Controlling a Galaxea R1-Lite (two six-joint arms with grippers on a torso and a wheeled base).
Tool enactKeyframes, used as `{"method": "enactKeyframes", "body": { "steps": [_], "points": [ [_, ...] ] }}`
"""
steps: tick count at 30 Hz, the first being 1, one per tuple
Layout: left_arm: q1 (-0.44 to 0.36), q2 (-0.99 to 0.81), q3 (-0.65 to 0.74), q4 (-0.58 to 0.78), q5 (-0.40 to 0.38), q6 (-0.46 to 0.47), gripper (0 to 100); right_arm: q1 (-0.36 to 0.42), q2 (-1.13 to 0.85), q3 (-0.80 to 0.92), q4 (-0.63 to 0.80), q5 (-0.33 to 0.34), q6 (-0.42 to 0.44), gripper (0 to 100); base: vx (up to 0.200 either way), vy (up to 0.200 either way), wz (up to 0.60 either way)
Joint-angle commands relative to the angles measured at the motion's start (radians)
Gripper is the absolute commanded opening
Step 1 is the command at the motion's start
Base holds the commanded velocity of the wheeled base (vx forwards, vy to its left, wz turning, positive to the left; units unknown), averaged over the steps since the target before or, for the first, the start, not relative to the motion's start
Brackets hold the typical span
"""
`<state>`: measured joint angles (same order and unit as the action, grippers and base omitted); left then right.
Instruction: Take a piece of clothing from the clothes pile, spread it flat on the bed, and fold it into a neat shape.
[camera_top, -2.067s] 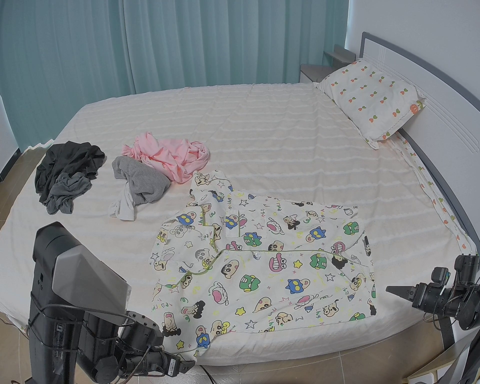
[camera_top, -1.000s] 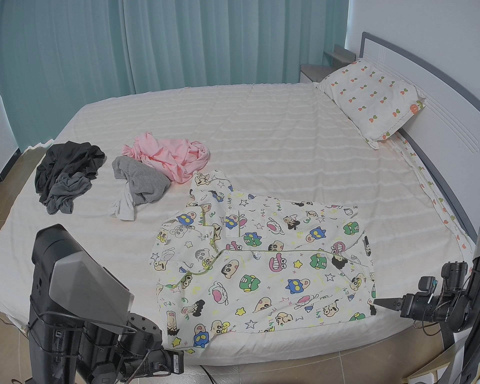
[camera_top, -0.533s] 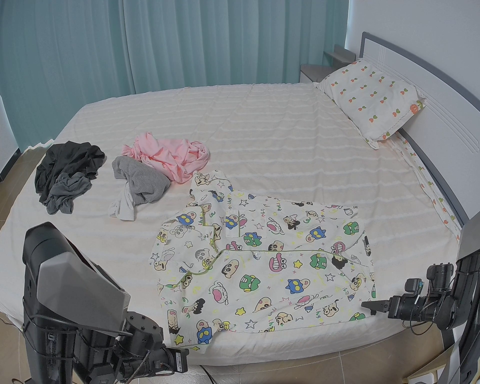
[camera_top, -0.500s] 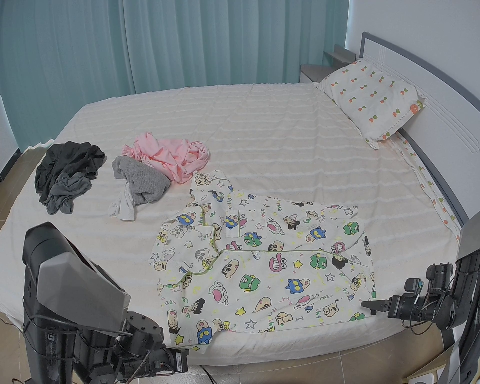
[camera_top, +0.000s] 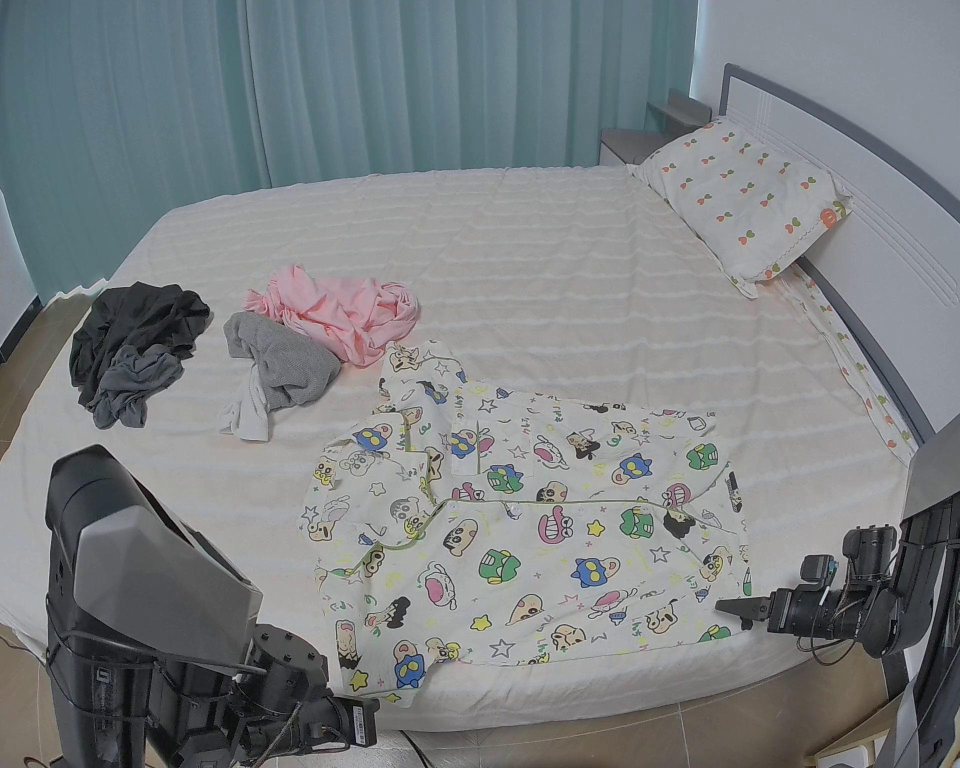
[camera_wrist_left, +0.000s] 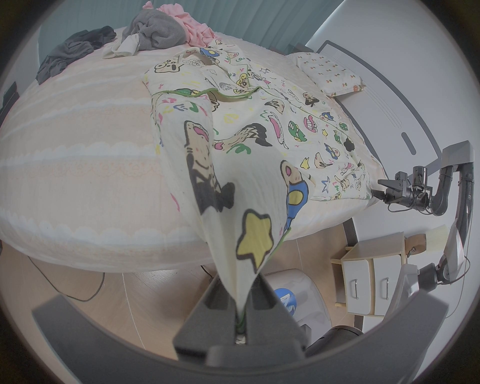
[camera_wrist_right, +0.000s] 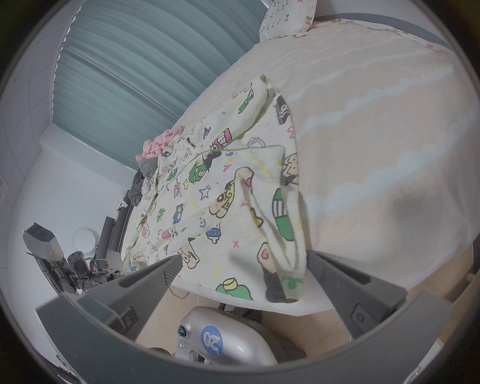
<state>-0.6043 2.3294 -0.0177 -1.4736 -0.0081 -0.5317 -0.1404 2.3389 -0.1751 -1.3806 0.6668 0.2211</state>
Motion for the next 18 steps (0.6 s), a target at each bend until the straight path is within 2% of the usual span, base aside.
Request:
{"method": "enactKeyframes", "body": {
  "steps": [1, 4, 5, 14, 18],
  "points": [
    [0.000, 0.002, 0.018, -0.001, 0.000, -0.001, 0, 0.039, 0.013, -0.004, 0.000, 0.000, 0.000, 100, 0.000, 0.000, 0.00],
    [0.000, 0.002, 0.018, -0.001, 0.000, -0.002, 0, 0.070, 0.011, -0.006, -0.001, 0.000, 0.001, 100, 0.000, 0.000, 0.00],
    [0.000, 0.002, 0.018, -0.001, 0.000, -0.004, 0, 0.084, 0.011, -0.007, 0.000, 0.002, 0.000, 0, 0.000, 0.000, 0.00],
    [0.000, -0.001, 0.018, 0.001, 0.000, -0.050, 0, 0.067, 0.017, 0.000, -0.005, 0.002, -0.002, 0, 0.000, 0.000, 0.00],
    [0.001, -0.007, 0.018, 0.001, -0.001, -0.114, 0, 0.027, 0.008, 0.043, -0.014, 0.005, -0.014, 0, 0.000, 0.000, 0.00]
  ]
}}
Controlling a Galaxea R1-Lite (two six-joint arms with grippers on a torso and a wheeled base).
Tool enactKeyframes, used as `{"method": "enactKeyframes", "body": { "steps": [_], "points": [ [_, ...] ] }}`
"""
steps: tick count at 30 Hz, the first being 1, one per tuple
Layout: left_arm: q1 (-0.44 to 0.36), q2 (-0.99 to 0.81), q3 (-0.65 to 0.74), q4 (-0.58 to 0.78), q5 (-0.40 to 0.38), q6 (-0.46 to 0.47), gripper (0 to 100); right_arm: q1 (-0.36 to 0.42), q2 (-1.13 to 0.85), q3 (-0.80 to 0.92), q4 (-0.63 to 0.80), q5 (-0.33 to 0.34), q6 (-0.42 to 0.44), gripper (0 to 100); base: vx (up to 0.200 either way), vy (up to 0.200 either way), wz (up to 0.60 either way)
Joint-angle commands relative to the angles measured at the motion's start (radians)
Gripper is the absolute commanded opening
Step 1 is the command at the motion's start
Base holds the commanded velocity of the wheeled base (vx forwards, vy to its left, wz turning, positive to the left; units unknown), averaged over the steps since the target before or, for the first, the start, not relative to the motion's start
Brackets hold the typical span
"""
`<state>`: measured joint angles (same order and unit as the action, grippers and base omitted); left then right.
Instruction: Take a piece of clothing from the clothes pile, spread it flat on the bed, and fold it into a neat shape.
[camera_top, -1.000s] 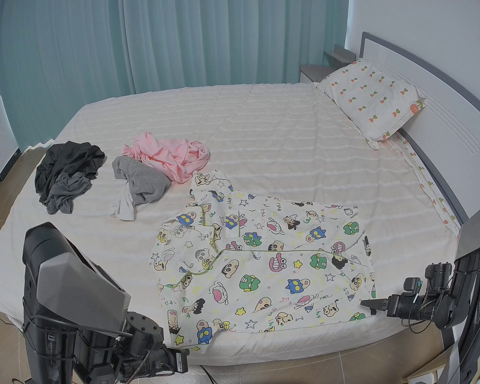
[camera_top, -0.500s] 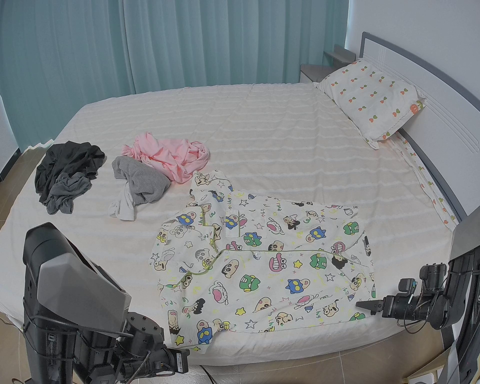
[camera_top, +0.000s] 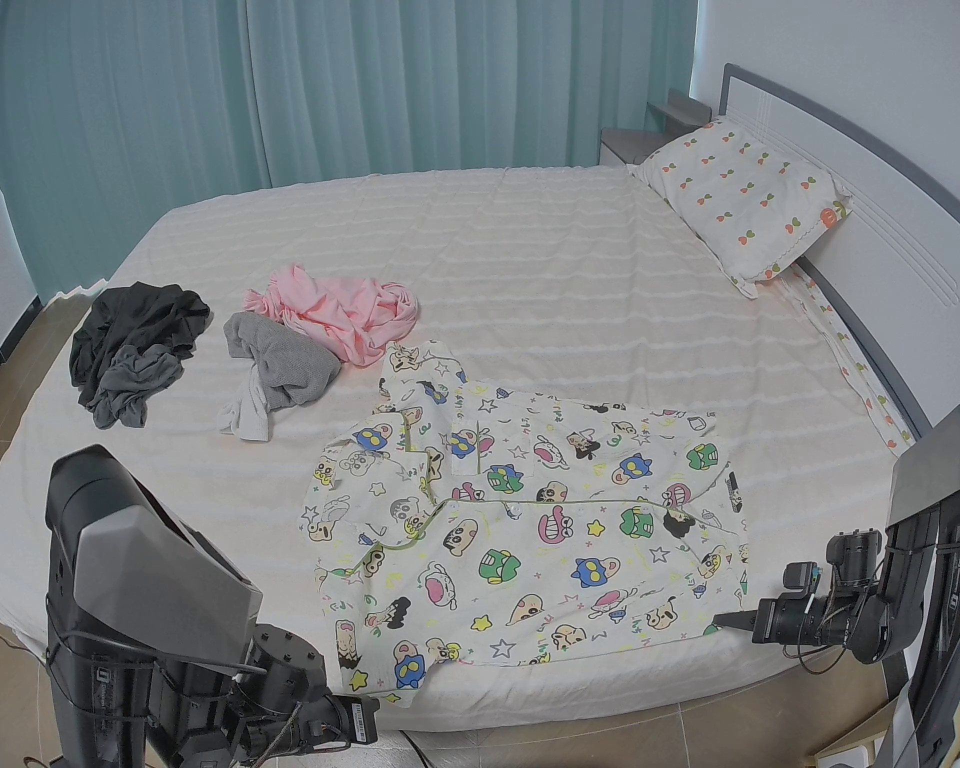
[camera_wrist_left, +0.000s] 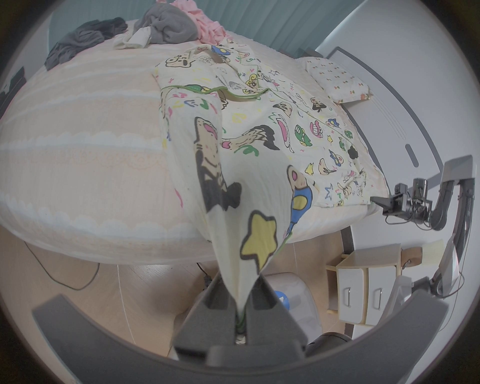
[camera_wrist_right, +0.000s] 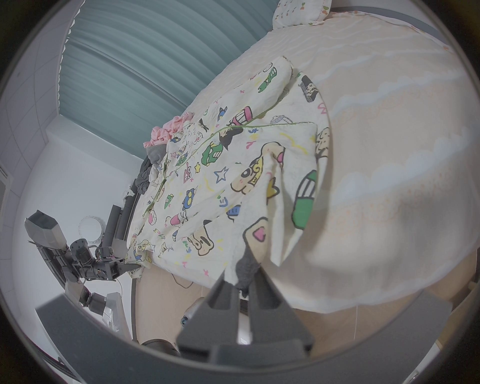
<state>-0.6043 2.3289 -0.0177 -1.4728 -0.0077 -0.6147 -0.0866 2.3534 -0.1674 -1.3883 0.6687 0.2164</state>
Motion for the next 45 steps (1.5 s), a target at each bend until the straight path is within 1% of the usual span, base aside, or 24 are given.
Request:
{"method": "enactKeyframes", "body": {
  "steps": [1, 3, 4, 6, 12, 15, 20, 21, 22, 24, 27, 29, 30, 31, 32, 34, 37, 39, 40, 41, 45],
  "points": [
    [0.001, -0.006, 0.018, 0.000, -0.003, -0.037, 0, -0.028, -0.008, 0.042, -0.006, 0.003, -0.014, 0, 0.000, 0.000, 0.00],
    [0.001, -0.014, 0.018, 0.003, -0.023, -0.063, 0, -0.030, -0.005, 0.065, -0.018, 0.008, -0.038, 0, 0.000, 0.000, 0.00],
    [0.003, -0.023, 0.018, 0.022, -0.049, -0.073, 0, -0.030, 0.000, 0.086, -0.029, 0.009, -0.055, 0, 0.000, 0.000, 0.00],
    [0.003, -0.043, 0.018, 0.060, -0.064, -0.082, 0, -0.032, 0.000, 0.112, -0.046, 0.014, -0.065, 0, 0.000, 0.000, 0.00],
    [0.004, -0.128, 0.018, 0.177, -0.066, -0.091, 0, -0.033, 0.024, 0.167, -0.118, 0.018, -0.071, 0, 0.000, 0.000, 0.00],
    [0.003, -0.171, 0.018, 0.233, -0.071, -0.091, 0, -0.044, 0.030, 0.167, -0.118, 0.020, -0.071, 0, 0.000, 0.000, 0.00],
    [0.003, -0.218, 0.018, 0.318, -0.100, -0.089, 0, -0.050, 0.026, 0.167, -0.092, 0.029, -0.077, 0, 0.000, 0.000, 0.00],
    [0.003, -0.226, 0.018, 0.344, -0.100, -0.088, 0, -0.056, 0.023, 0.167, -0.064, 0.029, -0.098, 0, 0.000, 0.000, 0.00],
    [0.003, -0.226, 0.018, 0.347, -0.100, -0.088, 0, -0.059, 0.023, 0.167, -0.058, 0.031, -0.106, 0, 0.000, 0.000, 0.00],
    [0.004, -0.227, 0.018, 0.341, -0.098, -0.086, 0, -0.076, 0.023, 0.167, -0.046, 0.042, -0.150, 0, 0.000, 0.000, 0.00],
    [0.014, -0.227, 0.007, 0.313, -0.086, -0.083, 0, -0.079, 0.007, 0.167, -0.072, 0.071, -0.152, 0, 0.000, 0.000, 0.00],
    [0.037, -0.227, -0.016, 0.252, -0.057, -0.083, 0, -0.090, -0.031, 0.167, -0.113, 0.111, -0.132, 0, 0.000, 0.000, 0.00],
    [0.038, -0.227, -0.018, 0.249, -0.055, -0.083, 0, -0.091, -0.032, 0.167, -0.117, 0.114, -0.130, 0, 0.000, 0.000, 0.00],
    [0.052, -0.226, -0.045, 0.204, -0.015, -0.085, 0, -0.099, -0.056, 0.166, -0.158, 0.150, -0.097, 0, 0.000, 0.000, 0.00],
    [0.057, -0.226, -0.064, 0.192, 0.003, -0.085, 0, -0.101, -0.066, 0.161, -0.175, 0.164, -0.077, 0, 0.000, 0.000, 0.00],
    [0.070, -0.227, -0.113, 0.184, 0.038, -0.086, 0, -0.101, -0.105, 0.132, -0.176, 0.173, -0.029, 0, 0.000, 0.000, 0.00],
    [0.083, -0.230, -0.189, 0.184, 0.069, -0.086, 0, -0.101, -0.148, 0.086, -0.175, 0.173, 0.054, 0, 0.000, 0.000, 0.00],
    [0.087, -0.238, -0.232, 0.187, 0.083, -0.086, 0, -0.097, -0.161, 0.054, -0.173, 0.173, 0.089, 0, 0.000, 0.000, 0.00],
    [0.087, -0.238, -0.237, 0.187, 0.084, -0.086, 0, -0.097, -0.161, 0.052, -0.173, 0.173, 0.090, 0, 0.000, 0.000, 0.00],
    [0.100, -0.240, -0.285, 0.192, 0.094, -0.086, 0, -0.097, -0.161, 0.019, -0.173, 0.173, 0.106, 0, 0.000, 0.000, 0.00],
    [0.150, -0.235, -0.380, 0.215, 0.112, -0.085, 0, -0.093, -0.158, -0.052, -0.173, 0.172, 0.138, 0, 0.000, 0.000, 0.00]
  ]
}}
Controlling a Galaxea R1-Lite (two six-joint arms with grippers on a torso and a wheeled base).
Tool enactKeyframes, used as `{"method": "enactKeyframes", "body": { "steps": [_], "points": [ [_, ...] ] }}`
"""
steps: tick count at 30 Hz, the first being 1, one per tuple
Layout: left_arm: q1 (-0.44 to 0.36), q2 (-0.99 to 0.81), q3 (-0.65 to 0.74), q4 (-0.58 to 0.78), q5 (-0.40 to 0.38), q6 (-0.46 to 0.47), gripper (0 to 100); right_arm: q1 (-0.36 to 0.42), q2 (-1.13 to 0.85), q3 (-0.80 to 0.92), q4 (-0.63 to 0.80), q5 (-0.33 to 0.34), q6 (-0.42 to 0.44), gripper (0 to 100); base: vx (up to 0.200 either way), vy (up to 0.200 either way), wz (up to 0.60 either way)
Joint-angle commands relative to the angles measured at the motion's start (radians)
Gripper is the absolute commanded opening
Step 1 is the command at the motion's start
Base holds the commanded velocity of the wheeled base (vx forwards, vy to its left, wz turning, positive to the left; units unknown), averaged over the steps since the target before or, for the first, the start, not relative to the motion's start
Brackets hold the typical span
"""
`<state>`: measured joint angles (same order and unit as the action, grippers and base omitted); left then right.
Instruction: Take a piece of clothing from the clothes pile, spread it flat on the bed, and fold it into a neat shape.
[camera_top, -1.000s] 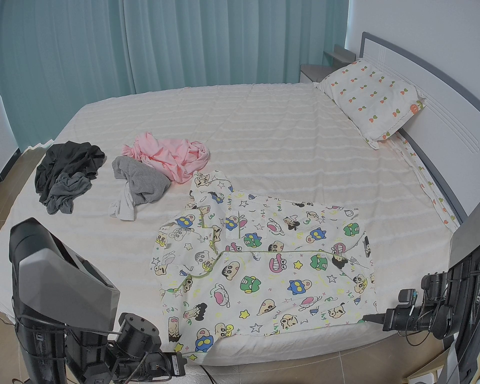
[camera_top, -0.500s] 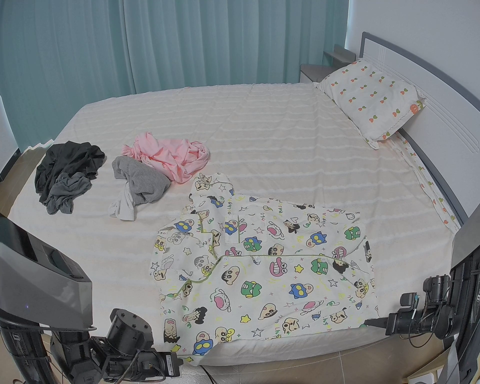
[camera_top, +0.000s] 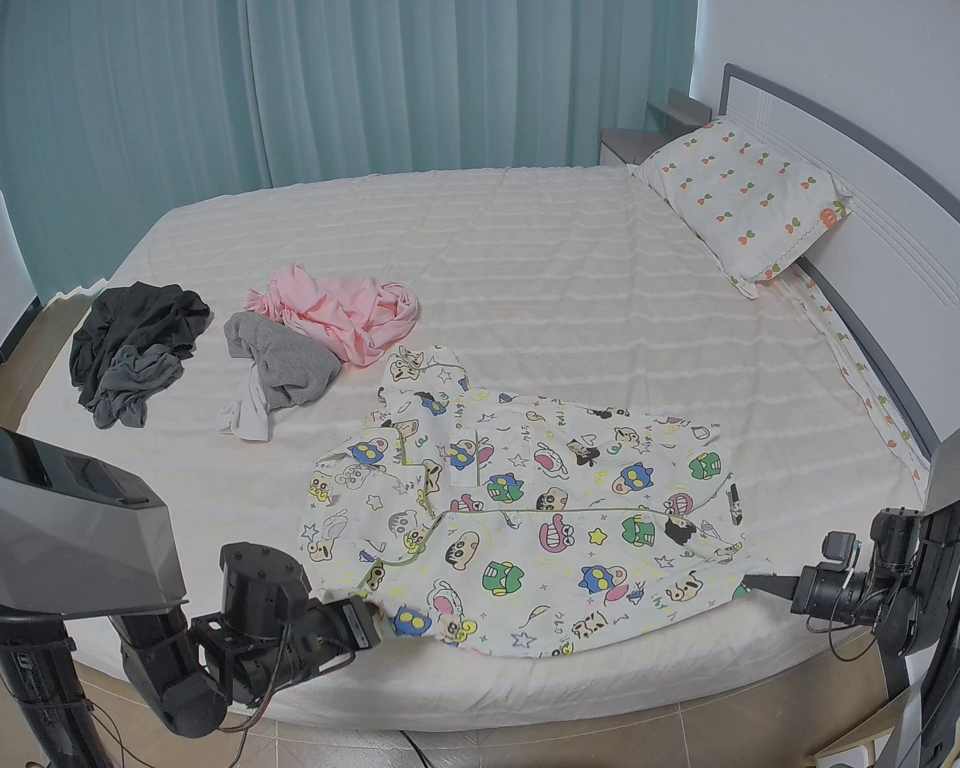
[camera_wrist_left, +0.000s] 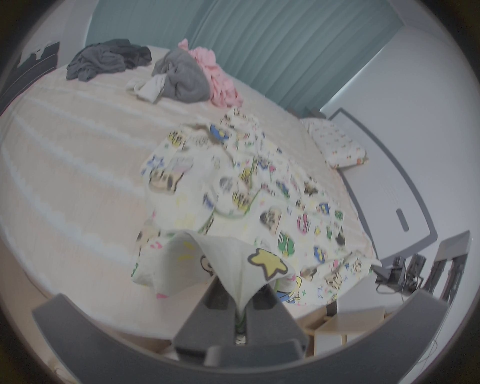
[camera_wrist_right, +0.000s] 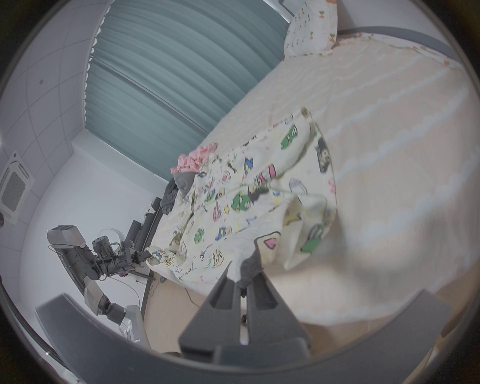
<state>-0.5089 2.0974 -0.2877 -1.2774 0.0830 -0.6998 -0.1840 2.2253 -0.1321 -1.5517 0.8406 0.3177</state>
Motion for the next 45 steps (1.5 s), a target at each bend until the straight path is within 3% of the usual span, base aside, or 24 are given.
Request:
{"method": "enactKeyframes", "body": {
  "steps": [1, 11, 17, 19, 24, 32, 33, 38, 41, 45],
  "points": [
    [0.058, -0.004, -0.117, 0.026, 0.021, 0.000, 0, 0.005, -0.030, -0.092, -0.010, 0.000, 0.040, 0, 0.000, 0.000, 0.00],
    [0.129, 0.009, -0.446, 0.365, 0.021, -0.001, 0, 0.044, 0.063, -0.294, 0.018, -0.014, 0.077, 0, 0.000, 0.000, 0.00],
    [0.129, 0.033, -0.633, 0.546, 0.018, -0.004, 0, 0.057, 0.074, -0.411, 0.131, -0.015, 0.078, 0, 0.000, 0.000, 0.00],
    [0.129, 0.065, -0.723, 0.630, 0.021, -0.007, 0, 0.064, 0.076, -0.474, 0.209, -0.043, 0.078, 0, 0.000, 0.000, 0.00],
    [0.133, 0.118, -0.795, 0.659, 0.026, -0.076, 0, 0.067, 0.088, -0.538, 0.263, -0.058, 0.083, 0, 0.000, 0.000, 0.00],
    [0.136, 0.156, -0.811, 0.661, 0.026, -0.083, 0, 0.066, 0.111, -0.593, 0.266, -0.066, 0.132, 0, 0.000, 0.000, 0.00],
    [0.136, 0.156, -0.811, 0.661, 0.026, -0.083, 100, 0.066, 0.114, -0.595, 0.266, -0.066, 0.132, 100, 0.000, 0.000, 0.00],
    [0.145, 0.153, -0.812, 0.653, 0.054, -0.083, 100, 0.063, 0.117, -0.584, 0.265, -0.071, 0.132, 100, 0.000, 0.000, 0.00],
    [0.158, 0.145, -0.829, 0.644, 0.112, -0.083, 100, 0.057, 0.114, -0.583, 0.257, -0.120, 0.139, 100, 0.000, 0.000, 0.00],
    [0.173, 0.108, -0.832, 0.647, 0.120, -0.079, 100, 0.055, 0.111, -0.570, 0.245, -0.143, 0.162, 100, 0.000, 0.000, 0.00]
  ]
}}
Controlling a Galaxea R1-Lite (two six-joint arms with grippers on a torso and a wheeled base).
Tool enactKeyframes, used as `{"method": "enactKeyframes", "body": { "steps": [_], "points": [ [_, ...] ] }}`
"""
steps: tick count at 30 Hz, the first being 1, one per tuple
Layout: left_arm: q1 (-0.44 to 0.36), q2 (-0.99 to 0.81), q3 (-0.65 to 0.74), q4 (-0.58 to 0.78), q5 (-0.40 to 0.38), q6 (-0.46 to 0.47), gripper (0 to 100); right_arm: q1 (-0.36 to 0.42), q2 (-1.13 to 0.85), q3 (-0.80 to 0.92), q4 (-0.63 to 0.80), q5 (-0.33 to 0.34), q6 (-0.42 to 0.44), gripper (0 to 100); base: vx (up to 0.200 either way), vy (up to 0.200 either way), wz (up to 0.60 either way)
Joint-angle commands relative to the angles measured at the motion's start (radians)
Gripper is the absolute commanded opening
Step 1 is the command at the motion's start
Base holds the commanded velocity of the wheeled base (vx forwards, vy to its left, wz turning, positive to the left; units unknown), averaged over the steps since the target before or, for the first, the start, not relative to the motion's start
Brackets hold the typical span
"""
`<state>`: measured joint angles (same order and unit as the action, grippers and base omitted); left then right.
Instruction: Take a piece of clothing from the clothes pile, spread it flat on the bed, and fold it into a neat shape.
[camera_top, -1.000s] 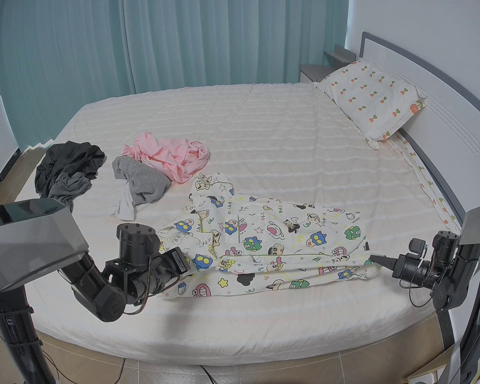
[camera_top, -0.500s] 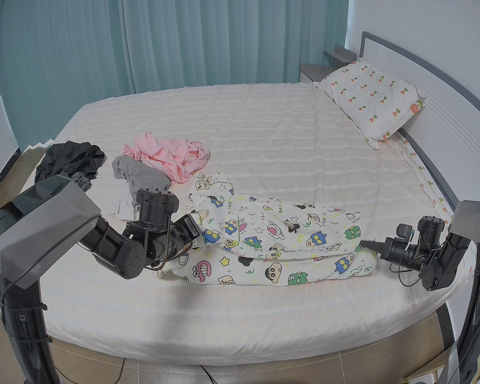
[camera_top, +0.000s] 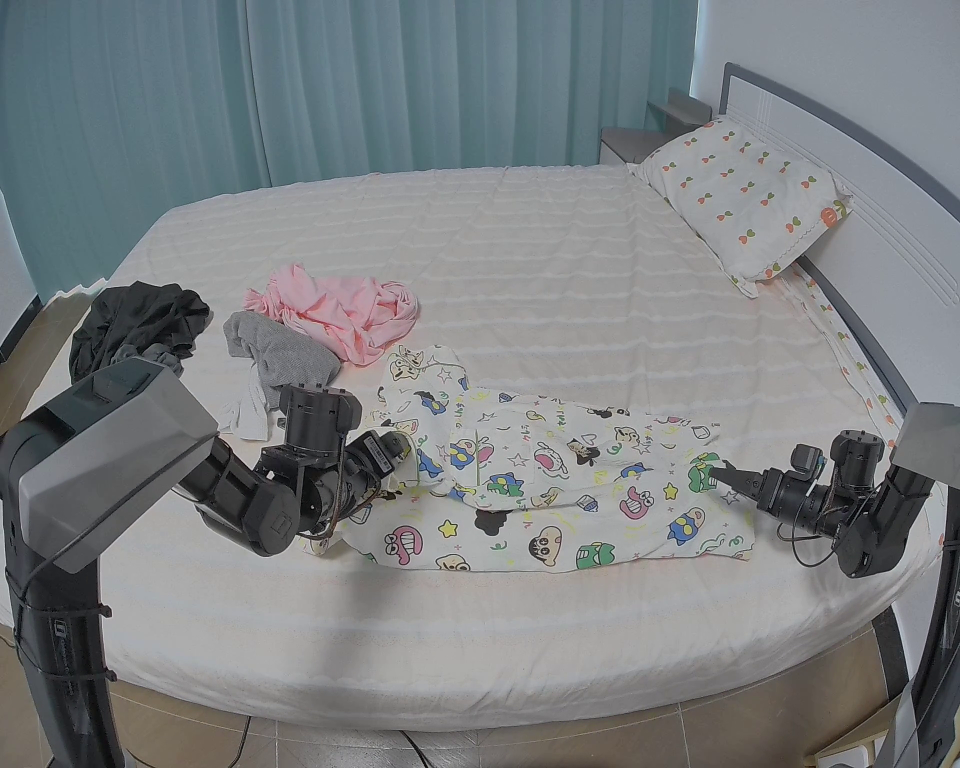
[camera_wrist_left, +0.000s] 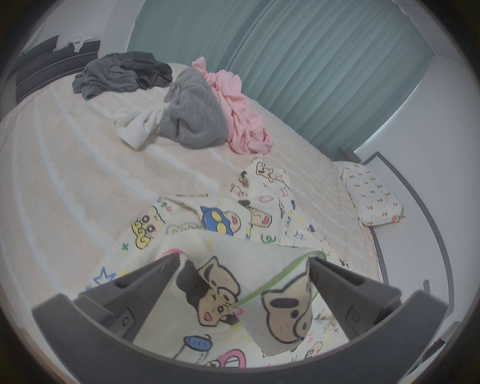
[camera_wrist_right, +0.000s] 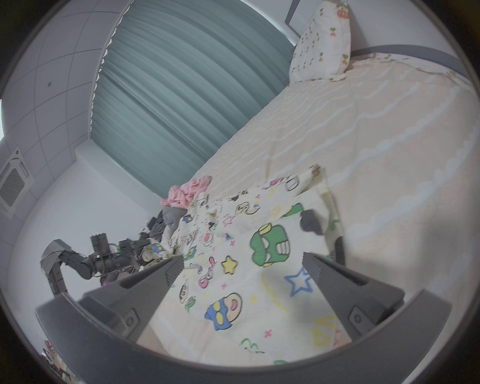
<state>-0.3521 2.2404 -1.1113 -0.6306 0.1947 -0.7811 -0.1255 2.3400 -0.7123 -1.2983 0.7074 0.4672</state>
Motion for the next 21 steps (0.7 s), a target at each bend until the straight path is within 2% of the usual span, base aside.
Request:
{"method": "enactKeyframes", "body": {
  "steps": [1, 3, 7, 13, 15, 18, 19, 20, 21],
  "points": [
    [0.032, -0.071, -0.009, 0.008, 0.006, 0.003, 100, -0.006, -0.005, 0.027, -0.041, -0.011, 0.033, 100, 0.000, 0.000, 0.00],
    [0.042, -0.093, -0.009, 0.012, 0.006, 0.011, 100, -0.009, -0.005, 0.051, -0.084, -0.011, 0.044, 100, 0.000, 0.000, 0.00],
    [0.076, -0.119, -0.013, 0.026, -0.006, 0.118, 100, -0.006, -0.004, 0.090, -0.164, -0.011, 0.050, 100, 0.000, 0.000, 0.00],
    [0.087, -0.120, -0.039, 0.054, -0.046, 0.134, 100, -0.003, -0.004, 0.103, -0.165, -0.009, 0.050, 100, 0.000, 0.000, 0.00],
    [0.088, -0.145, -0.032, 0.109, -0.080, 0.134, 100, -0.003, -0.004, 0.113, -0.167, -0.006, 0.050, 100, 0.000, 0.000, 0.00],
    [0.087, -0.196, 0.013, 0.243, -0.210, 0.134, 100, 0.000, -0.004, 0.120, -0.165, -0.003, 0.050, 100, 0.000, 0.000, 0.00],
    [0.087, -0.196, 0.013, 0.243, -0.210, 0.134, 100, 0.000, -0.004, 0.120, -0.165, -0.003, 0.050, 100, 0.000, 0.000, 0.00],
    [0.084, -0.228, 0.024, 0.348, -0.317, 0.134, 100, 0.003, -0.002, 0.125, -0.167, -0.003, 0.050, 100, 0.000, 0.000, 0.00],
    [0.079, -0.232, 0.014, 0.401, -0.350, 0.131, 100, 0.004, -0.002, 0.126, -0.167, -0.003, 0.050, 100, 0.000, 0.000, 0.00]
  ]
}}
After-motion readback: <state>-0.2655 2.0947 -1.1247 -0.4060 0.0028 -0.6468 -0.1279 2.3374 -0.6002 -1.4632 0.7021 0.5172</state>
